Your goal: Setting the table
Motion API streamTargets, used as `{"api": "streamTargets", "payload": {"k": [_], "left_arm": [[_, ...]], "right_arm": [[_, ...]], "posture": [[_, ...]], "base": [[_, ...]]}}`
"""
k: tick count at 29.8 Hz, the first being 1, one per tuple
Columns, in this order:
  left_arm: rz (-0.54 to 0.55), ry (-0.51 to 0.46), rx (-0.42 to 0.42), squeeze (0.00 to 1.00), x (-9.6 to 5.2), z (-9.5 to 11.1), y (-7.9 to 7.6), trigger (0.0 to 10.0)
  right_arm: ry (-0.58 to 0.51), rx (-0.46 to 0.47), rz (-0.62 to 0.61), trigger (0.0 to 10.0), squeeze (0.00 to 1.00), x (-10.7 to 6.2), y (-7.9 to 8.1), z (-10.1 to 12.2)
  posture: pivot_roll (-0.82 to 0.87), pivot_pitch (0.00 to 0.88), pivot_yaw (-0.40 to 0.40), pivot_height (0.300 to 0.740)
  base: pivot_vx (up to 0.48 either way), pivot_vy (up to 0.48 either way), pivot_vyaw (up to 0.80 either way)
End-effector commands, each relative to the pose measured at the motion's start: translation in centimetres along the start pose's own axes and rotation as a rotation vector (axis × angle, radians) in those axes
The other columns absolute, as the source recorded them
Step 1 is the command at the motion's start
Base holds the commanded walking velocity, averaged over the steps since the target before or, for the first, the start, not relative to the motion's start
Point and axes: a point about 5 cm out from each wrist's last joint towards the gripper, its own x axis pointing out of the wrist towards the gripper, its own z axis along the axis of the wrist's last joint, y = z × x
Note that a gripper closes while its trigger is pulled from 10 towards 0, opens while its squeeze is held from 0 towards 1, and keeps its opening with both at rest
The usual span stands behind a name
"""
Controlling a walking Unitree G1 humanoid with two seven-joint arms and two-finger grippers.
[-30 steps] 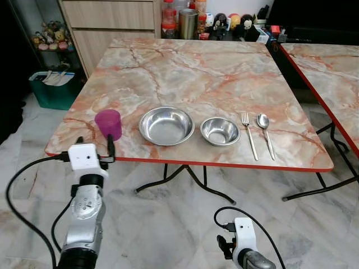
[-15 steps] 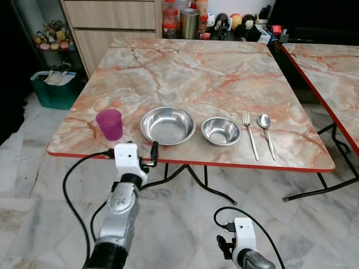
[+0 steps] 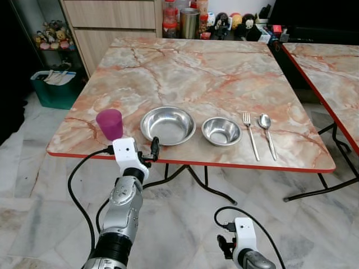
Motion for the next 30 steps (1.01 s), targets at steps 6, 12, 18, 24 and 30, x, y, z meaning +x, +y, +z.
{"api": "streamTargets", "payload": {"k": [6, 12, 18, 24, 30], "left_arm": [[-0.006, -0.011, -0.011, 0.0, 0.2, 0.2, -0.1, 10.0], [-0.005, -0.013, -0.013, 0.0, 0.2, 0.3, -0.1, 10.0], [-0.008, -0.021, -0.015, 0.0, 0.0, 0.5, 0.0, 10.0], [-0.022, -0.042, -0.044, 0.0, -0.5, 1.0, 0.1, 10.0], [-0.025, -0.046, -0.055, 0.0, -1.4, 1.3, 0.2, 10.0]], "right_arm": [[0.016, -0.012, -0.006, 10.0, 0.0, -0.1, -0.2, -0.4], [0.017, -0.013, -0.006, 10.0, 0.0, -0.1, -0.2, -0.5], [0.018, -0.013, -0.002, 10.0, 0.0, -0.1, -0.1, -0.5], [0.019, -0.011, 0.0, 10.0, 0.0, -0.1, 0.0, -0.5], [0.022, -0.008, -0.001, 10.0, 0.0, -0.1, 0.0, -0.8]], "posture": [[0.11, 0.091, -0.028, 0.74], [0.11, 0.092, -0.027, 0.74], [0.11, 0.097, -0.026, 0.74], [0.11, 0.105, -0.021, 0.74], [0.11, 0.114, -0.019, 0.74]], "base": [[0.328, 0.0, 0.0], [0.339, 0.0, 0.0], [0.338, 0.0, 0.0], [0.092, 0.0, 0.0], [0.0, 0.0, 0.0]]}}
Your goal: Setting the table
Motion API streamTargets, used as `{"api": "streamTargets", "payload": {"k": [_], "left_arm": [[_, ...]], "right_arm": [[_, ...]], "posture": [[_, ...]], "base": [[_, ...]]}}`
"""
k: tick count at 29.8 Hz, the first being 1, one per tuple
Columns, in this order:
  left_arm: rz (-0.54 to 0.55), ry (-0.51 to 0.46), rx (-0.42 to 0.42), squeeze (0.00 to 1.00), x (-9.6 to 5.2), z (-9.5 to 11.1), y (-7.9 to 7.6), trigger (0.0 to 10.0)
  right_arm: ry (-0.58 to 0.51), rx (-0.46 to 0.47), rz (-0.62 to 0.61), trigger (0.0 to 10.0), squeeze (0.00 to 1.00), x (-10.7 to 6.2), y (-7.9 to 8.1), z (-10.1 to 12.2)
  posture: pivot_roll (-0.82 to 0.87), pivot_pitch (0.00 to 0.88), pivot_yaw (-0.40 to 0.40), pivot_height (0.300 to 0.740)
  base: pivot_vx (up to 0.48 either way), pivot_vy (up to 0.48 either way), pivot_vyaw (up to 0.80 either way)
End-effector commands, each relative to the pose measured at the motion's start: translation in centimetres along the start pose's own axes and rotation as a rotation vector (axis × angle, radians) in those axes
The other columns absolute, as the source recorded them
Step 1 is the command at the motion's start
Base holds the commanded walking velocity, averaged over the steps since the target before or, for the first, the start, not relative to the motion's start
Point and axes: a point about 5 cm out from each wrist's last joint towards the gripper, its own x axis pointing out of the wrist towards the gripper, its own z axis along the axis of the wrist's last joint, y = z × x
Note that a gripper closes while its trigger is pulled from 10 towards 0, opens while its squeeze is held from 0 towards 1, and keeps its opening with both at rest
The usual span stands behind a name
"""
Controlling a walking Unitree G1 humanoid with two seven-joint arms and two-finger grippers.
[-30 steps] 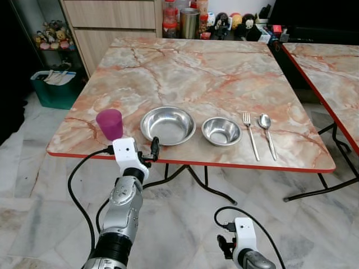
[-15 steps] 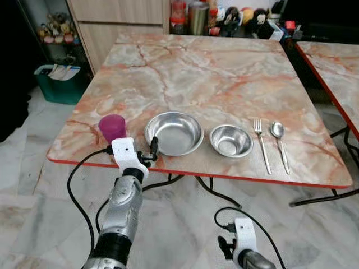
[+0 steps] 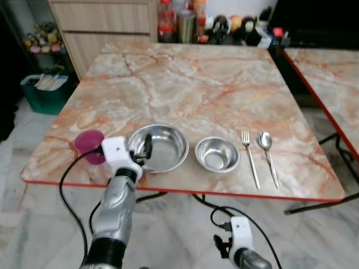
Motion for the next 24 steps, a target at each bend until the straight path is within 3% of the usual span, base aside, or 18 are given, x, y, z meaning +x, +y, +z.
{"api": "streamTargets", "payload": {"k": [1, 11, 15, 24], "left_arm": [[-0.026, 0.002, -0.01, 0.0, -0.3, 0.3, -0.5, 10.0], [0.038, 0.048, -0.125, 0.0, -2.2, 1.2, 0.7, 10.0], [0.073, 0.102, -0.22, 0.0, -1.9, 1.1, 0.8, 10.0], [0.081, 0.187, -0.347, 0.0, -1.1, 0.7, 0.4, 10.0]], "right_arm": [[0.017, 0.005, -0.017, 10.0, 0.0, -0.2, -0.6, -0.7], [0.022, 0.011, -0.016, 10.0, 0.0, -0.2, -0.3, -0.9], [0.022, 0.013, -0.015, 10.0, 0.0, -0.2, -0.2, -0.9], [0.025, 0.024, -0.02, 10.0, 0.0, -0.3, -0.2, -1.2]], "posture": [[0.12, 0.117, -0.017, 0.74], [0.13, 0.125, -0.009, 0.74], [0.13, 0.126, -0.005, 0.74], [0.13, 0.133, 0.008, 0.74]], "base": [[0.0, 0.0, 0.0], [0.0, 0.0, 0.0], [0.0, 0.0, 0.0], [0.0, 0.0, 0.0]]}}
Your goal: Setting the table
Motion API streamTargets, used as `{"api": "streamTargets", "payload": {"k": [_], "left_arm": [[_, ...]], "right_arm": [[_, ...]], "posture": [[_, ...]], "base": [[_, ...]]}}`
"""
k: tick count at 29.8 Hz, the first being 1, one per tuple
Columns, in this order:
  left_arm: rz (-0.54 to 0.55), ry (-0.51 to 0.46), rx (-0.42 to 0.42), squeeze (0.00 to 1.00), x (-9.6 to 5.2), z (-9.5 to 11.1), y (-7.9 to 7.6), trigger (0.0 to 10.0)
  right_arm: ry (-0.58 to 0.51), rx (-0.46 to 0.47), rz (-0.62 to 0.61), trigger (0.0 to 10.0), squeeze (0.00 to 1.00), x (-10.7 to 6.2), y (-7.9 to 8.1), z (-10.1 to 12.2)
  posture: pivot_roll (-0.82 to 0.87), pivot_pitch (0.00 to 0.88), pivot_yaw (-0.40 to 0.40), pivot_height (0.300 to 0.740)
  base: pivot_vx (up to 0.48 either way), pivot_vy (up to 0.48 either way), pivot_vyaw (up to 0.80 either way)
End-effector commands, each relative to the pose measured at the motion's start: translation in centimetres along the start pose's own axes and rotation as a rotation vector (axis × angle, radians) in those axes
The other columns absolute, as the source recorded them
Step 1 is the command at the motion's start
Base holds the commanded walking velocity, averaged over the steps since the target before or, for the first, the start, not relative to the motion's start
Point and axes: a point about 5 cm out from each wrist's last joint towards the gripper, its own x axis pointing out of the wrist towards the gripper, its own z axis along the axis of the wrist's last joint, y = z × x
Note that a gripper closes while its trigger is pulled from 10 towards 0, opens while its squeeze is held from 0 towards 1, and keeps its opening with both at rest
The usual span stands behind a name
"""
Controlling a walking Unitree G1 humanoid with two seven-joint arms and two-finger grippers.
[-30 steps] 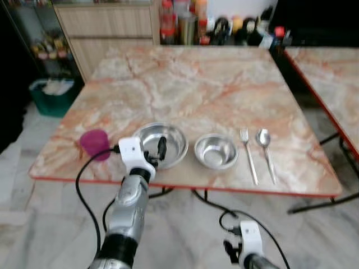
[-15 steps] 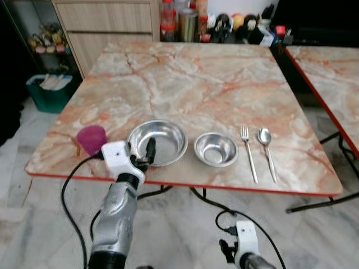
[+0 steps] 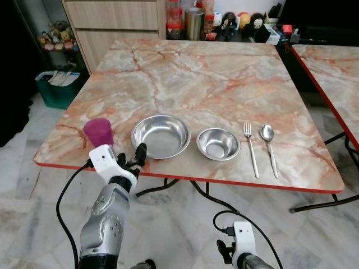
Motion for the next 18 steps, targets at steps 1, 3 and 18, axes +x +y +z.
{"api": "streamTargets", "payload": {"k": [1, 3, 18], "left_arm": [[0.012, 0.024, -0.025, 0.0, 0.0, -0.3, 0.0, 10.0], [0.019, 0.036, -0.026, 0.0, 0.2, -0.4, -0.1, 10.0], [0.163, 0.078, -0.099, 0.0, 1.0, -0.2, 1.0, 10.0]], "right_arm": [[0.005, 0.014, -0.007, 10.0, 0.0, -0.1, 0.0, -0.4], [0.007, 0.02, -0.01, 10.0, 0.0, -0.1, -0.1, -0.5], [0.011, 0.043, -0.024, 10.0, 0.0, -0.2, -0.2, -0.9]], "posture": [[0.13, 0.133, 0.008, 0.74], [0.13, 0.134, 0.017, 0.74], [0.12, 0.137, 0.027, 0.74]], "base": [[0.0, 0.0, 0.0], [0.0, 0.0, 0.0], [0.0, 0.0, 0.0]]}}
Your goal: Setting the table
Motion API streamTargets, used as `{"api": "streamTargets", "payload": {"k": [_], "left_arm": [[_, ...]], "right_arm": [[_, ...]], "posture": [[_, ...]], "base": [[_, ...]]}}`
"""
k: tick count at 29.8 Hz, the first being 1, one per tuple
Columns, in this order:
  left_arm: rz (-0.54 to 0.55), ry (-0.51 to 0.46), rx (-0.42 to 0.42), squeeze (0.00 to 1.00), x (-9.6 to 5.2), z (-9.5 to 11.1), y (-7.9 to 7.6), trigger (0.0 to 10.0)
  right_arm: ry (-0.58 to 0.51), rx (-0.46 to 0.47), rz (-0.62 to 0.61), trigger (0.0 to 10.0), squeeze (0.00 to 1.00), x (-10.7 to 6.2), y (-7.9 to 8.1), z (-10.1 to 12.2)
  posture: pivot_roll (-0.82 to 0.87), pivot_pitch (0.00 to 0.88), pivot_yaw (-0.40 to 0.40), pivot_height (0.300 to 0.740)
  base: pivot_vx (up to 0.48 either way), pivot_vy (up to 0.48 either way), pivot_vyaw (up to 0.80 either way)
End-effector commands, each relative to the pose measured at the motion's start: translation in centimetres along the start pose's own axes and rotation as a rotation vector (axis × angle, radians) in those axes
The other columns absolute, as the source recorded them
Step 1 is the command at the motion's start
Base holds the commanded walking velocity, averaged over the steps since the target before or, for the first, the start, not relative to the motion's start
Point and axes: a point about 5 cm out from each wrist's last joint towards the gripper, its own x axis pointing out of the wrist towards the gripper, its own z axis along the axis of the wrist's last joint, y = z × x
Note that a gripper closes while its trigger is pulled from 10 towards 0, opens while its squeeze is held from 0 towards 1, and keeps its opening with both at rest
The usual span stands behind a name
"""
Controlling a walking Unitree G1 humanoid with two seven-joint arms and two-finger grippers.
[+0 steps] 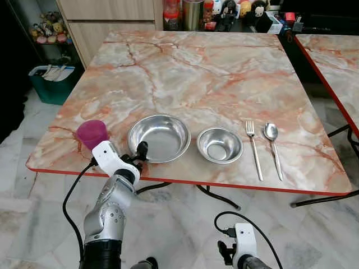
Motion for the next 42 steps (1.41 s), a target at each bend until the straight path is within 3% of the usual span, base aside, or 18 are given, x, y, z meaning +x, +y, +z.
{"api": "streamTargets", "payload": {"k": [1, 13, 34, 42], "left_arm": [[0.019, 0.019, -0.011, 0.0, 0.2, -0.2, 0.0, 10.0], [0.0, 0.079, -0.089, 0.0, 1.0, -1.4, -1.2, 10.0], [-0.001, 0.133, -0.077, 0.0, 2.4, -2.4, -2.7, 10.0], [-0.049, 0.087, -0.065, 0.0, 2.2, -1.4, -3.4, 10.0]], "right_arm": [[0.01, 0.021, -0.009, 10.0, 0.0, -0.1, -0.1, -0.5], [0.009, 0.018, -0.01, 10.0, 0.0, -0.1, -0.2, -0.4], [0.008, 0.022, -0.009, 10.0, 0.0, -0.1, -0.1, -0.4], [0.012, 0.025, -0.01, 10.0, 0.0, -0.1, -0.1, -0.6]], "posture": [[0.12, 0.137, 0.027, 0.74], [0.11, 0.136, 0.023, 0.74], [0.11, 0.134, 0.027, 0.74], [0.11, 0.141, 0.031, 0.74]], "base": [[0.0, 0.0, 0.0], [0.0, 0.0, 0.0], [0.0, 0.0, 0.0], [0.0, 0.0, 0.0]]}}
